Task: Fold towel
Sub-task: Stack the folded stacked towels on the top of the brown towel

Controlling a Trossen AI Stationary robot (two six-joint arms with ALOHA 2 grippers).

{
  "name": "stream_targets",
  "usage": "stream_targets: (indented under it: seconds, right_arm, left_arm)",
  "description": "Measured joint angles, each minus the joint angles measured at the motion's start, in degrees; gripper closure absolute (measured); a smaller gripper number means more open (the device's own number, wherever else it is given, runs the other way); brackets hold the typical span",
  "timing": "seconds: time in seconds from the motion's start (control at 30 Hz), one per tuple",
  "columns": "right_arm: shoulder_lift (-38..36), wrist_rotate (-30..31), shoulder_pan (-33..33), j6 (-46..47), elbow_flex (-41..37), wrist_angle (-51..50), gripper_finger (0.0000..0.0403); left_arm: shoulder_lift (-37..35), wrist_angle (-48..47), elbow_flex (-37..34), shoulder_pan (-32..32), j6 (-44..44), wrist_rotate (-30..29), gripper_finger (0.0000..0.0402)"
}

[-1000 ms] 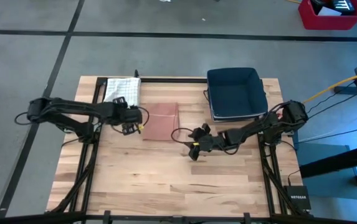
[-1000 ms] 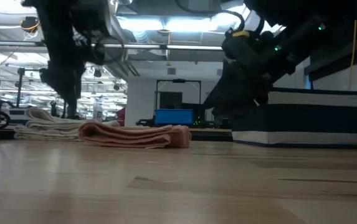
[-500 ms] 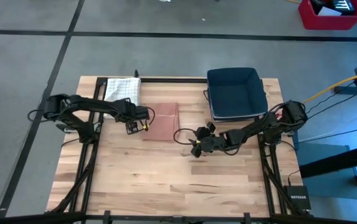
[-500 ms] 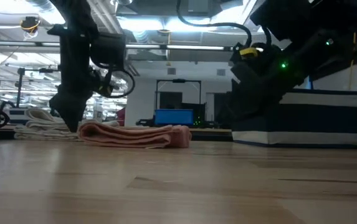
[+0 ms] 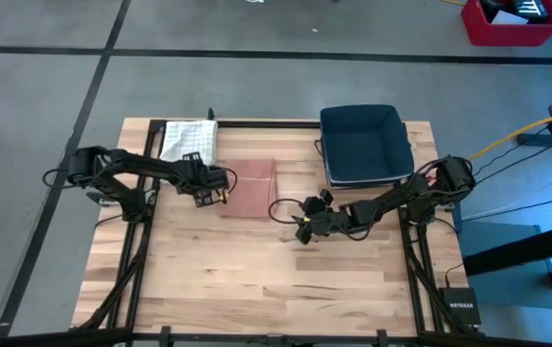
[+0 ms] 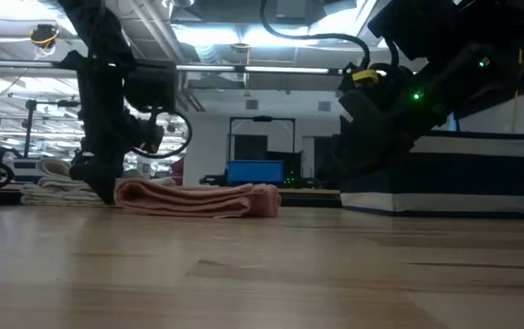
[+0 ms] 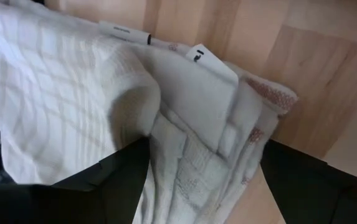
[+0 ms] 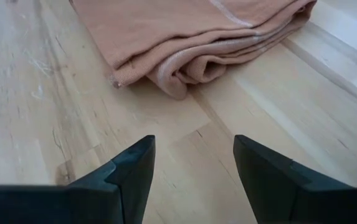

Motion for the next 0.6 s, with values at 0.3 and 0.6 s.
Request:
stream_targets:
  seconds: [0.3, 0.6]
  right_arm:
    - [0.0, 0.1, 0.0, 0.1, 0.0, 0.3, 0.0182]
    - [0.0, 0.0, 0.0, 0.1, 0.0, 1.0, 0.0182]
  left_arm:
    - [-2.1, -4.1, 5.9, -5.2, -3.3, 2.8, 0.0109]
    - [-2.5, -4.6, 8.8, -7.1, -2.8, 2.6, 0.0109]
